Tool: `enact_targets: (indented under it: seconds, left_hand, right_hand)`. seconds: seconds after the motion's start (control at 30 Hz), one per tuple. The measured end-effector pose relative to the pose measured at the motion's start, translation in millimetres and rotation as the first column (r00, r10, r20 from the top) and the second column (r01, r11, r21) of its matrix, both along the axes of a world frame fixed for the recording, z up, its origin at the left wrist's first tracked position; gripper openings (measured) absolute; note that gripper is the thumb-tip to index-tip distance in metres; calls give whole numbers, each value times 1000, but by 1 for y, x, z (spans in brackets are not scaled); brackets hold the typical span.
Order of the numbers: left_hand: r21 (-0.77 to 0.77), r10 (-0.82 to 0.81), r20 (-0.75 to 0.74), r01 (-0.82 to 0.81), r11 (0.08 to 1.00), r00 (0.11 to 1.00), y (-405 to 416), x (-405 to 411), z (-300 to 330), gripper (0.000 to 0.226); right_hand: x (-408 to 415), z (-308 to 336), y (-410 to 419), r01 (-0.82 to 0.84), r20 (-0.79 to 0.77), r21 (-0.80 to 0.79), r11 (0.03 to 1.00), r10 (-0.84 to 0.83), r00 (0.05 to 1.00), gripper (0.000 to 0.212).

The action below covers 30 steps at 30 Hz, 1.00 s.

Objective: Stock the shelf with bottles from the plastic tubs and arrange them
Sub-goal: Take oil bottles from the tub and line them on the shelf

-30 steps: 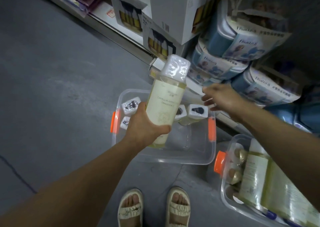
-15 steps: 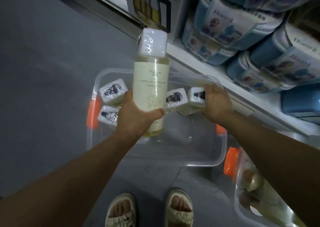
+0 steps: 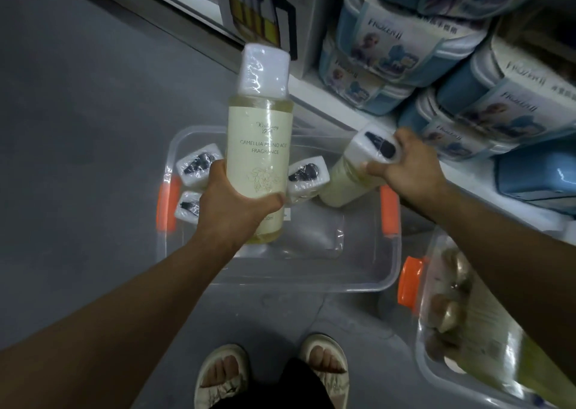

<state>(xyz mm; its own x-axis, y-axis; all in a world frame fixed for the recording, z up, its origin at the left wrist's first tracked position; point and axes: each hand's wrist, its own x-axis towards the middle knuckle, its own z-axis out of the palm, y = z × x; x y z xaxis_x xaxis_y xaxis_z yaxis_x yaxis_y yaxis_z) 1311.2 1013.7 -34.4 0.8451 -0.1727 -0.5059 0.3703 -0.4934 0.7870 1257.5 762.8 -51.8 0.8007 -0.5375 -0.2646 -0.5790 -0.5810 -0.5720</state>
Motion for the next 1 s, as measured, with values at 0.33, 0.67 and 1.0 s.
enact_targets:
  seconds: [0.33, 0.67, 1.0]
  left_hand:
    - [-46, 33, 11, -33, 998, 999, 6, -8, 94, 69]
    - [-48, -17, 73, 20, 999, 997, 39, 13, 235, 68]
    - [-98, 1, 185, 18, 995, 983, 76, 32, 377, 66]
  right_hand:
    - [-9, 130, -11, 176, 201, 315, 933, -246, 948, 34]
    - [13, 295, 28, -32, 292, 660, 751, -217, 931, 11]
    - [44, 469, 68, -188, 362, 683, 706, -103, 927, 46]
